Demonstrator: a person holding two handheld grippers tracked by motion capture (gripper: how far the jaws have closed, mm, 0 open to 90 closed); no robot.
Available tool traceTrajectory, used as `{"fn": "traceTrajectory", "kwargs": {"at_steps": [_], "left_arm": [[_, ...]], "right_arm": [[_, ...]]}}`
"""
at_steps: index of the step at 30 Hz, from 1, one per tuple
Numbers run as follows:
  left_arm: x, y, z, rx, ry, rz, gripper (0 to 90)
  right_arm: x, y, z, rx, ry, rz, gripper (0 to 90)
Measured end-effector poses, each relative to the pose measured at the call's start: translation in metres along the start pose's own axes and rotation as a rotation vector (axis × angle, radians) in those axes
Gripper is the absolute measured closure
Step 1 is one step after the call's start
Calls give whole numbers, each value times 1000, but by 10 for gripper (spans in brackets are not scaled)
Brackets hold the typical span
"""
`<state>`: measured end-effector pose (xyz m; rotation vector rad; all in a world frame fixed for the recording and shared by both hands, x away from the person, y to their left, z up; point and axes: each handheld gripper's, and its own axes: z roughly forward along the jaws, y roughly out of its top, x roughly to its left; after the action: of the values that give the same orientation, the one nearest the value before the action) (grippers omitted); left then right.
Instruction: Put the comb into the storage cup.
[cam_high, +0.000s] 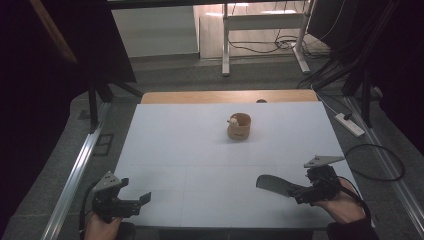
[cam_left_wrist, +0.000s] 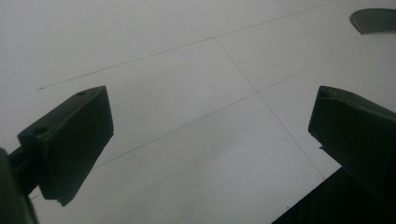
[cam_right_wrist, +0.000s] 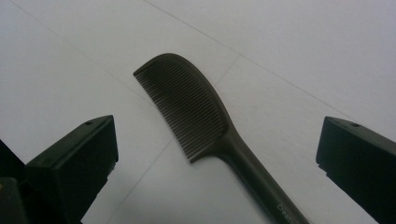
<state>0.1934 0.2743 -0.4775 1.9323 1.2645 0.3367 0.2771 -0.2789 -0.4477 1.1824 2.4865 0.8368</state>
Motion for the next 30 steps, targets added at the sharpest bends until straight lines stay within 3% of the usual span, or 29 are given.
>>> {"fn": "traceTrajectory", "kwargs": {"at_steps": [10, 30], "left_arm": [[0, 0, 0, 0, 0, 0, 8], [0, 0, 0, -1, -4, 1, 8]], "right_arm": [[6, 7, 9, -5, 18, -65, 0], [20, 18, 25, 18, 81, -83, 0]]}}
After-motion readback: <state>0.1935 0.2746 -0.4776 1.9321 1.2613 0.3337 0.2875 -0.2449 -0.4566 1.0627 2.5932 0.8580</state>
